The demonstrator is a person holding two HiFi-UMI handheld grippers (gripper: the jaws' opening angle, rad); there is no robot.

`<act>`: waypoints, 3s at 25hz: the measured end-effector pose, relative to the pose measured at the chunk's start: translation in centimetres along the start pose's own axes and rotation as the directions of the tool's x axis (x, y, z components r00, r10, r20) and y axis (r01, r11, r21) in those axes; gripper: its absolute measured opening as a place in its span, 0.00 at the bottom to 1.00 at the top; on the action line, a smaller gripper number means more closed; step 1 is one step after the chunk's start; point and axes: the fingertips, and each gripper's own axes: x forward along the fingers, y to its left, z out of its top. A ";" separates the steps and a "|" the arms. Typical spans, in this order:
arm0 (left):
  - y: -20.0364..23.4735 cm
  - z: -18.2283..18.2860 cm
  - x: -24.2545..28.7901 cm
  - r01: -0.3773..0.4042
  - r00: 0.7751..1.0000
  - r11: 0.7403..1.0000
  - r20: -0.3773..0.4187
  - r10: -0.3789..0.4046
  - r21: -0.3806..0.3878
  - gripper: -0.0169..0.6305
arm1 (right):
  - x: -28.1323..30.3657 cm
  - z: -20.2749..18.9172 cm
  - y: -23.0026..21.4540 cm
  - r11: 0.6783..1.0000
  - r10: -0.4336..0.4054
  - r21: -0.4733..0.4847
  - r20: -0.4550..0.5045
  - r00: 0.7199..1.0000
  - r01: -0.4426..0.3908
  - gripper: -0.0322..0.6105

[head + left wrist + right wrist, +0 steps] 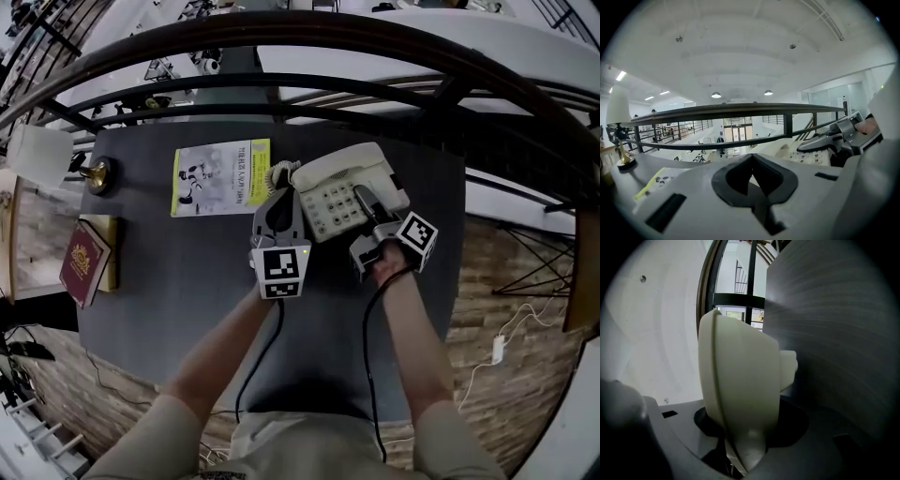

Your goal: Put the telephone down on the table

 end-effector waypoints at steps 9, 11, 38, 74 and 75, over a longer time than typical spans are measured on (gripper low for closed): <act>-1.6 -1.9 1.0 0.030 0.997 1.000 -0.067 -0.030 0.006 0.03 | -0.1 0.9 -1.9 0.985 -0.103 -0.140 0.002 0.995 0.102 0.37; -2.0 -2.3 1.0 0.041 0.996 0.999 -0.078 -0.040 0.006 0.03 | -0.1 0.9 -2.0 0.983 -0.110 -0.145 0.006 0.994 0.110 0.37; -4.8 -4.7 -2.1 0.100 0.986 0.995 -0.137 -0.097 0.017 0.03 | -4.8 -2.4 -6.3 0.818 -0.561 -0.197 -0.070 0.825 0.540 0.62; -7.8 14.9 -22.2 0.106 0.978 0.990 0.170 -0.120 0.089 0.03 | -23.7 -7.4 18.2 0.567 -0.163 -0.753 0.296 0.941 0.335 0.06; -7.9 15.4 -22.9 0.107 0.976 0.990 0.179 -0.121 0.087 0.03 | -24.6 -7.9 19.6 0.510 -0.122 -0.794 0.314 0.941 0.331 0.05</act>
